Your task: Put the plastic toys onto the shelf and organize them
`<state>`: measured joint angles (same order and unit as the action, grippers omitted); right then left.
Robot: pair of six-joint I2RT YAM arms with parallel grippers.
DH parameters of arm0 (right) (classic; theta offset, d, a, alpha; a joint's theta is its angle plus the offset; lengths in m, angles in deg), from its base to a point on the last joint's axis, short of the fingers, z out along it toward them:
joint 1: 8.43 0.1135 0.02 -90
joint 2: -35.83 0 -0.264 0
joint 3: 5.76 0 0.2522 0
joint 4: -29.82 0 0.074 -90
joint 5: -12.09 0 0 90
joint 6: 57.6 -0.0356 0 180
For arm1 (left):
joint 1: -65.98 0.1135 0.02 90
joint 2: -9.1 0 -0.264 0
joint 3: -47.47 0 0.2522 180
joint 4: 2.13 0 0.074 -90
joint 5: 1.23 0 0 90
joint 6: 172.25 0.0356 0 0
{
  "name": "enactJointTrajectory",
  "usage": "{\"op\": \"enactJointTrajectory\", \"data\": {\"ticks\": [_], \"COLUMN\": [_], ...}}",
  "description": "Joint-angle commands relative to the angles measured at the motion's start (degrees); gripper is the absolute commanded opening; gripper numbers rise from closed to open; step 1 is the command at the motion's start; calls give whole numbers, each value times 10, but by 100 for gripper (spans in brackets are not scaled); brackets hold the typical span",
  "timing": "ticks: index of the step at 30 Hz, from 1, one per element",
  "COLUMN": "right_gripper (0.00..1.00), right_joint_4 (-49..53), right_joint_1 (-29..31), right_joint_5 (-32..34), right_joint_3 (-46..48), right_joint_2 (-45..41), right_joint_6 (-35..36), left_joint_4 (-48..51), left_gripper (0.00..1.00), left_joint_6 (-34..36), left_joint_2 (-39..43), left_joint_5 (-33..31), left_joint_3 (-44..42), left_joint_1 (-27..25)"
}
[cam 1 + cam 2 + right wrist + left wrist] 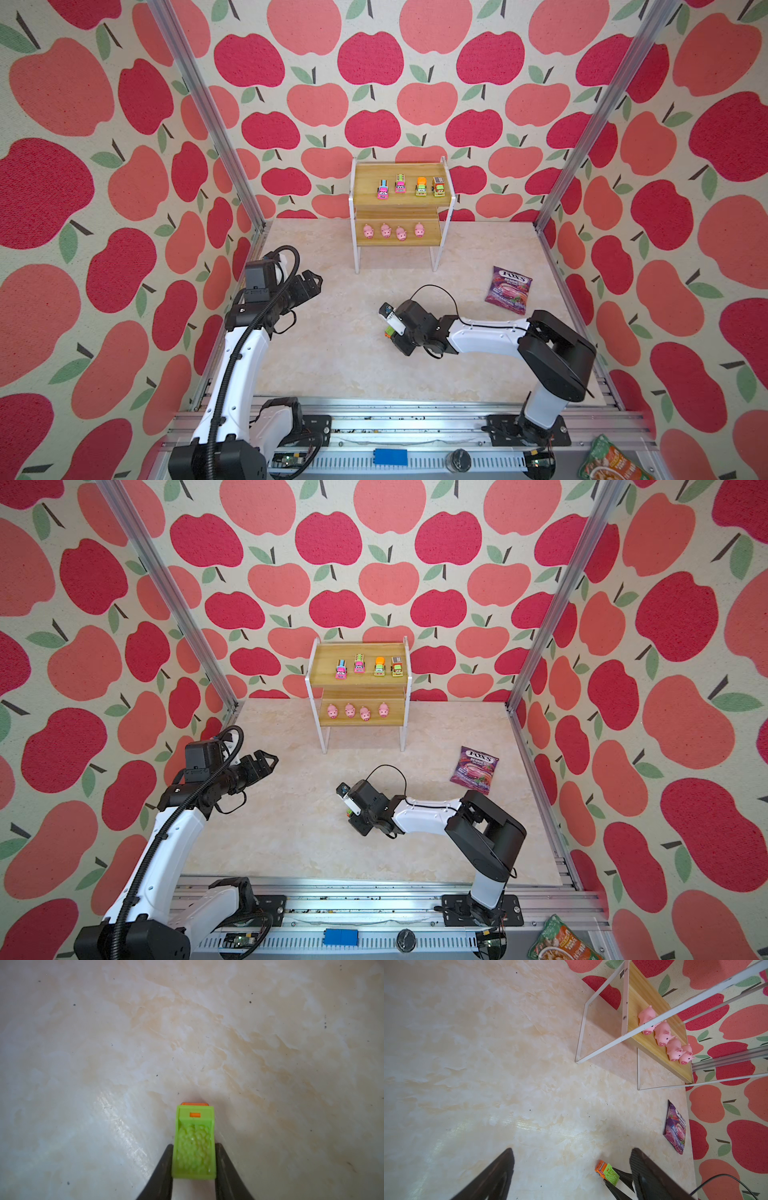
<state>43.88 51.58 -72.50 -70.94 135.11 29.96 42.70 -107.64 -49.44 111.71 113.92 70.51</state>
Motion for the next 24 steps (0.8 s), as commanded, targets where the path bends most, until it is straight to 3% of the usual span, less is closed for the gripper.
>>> {"op": "enactJointTrajectory", "data": {"ticks": [1,11,24], "right_gripper": [35,50,55], "right_joint_4": [-39,-69,-66], "right_joint_1": [1,1,-26], "right_joint_5": [1,17,51], "right_joint_3": [32,61,113], "right_joint_2": [-20,-14,-47], "right_joint_6": [17,15,-29], "left_joint_4": [11,16,21], "left_gripper": [90,90,90], "left_joint_6": [15,19,43], "left_joint_2": [-4,-5,-10], "left_joint_5": [-5,-18,-45], "left_joint_3": [1,0,1], "left_joint_1": [2,-7,-45]}}
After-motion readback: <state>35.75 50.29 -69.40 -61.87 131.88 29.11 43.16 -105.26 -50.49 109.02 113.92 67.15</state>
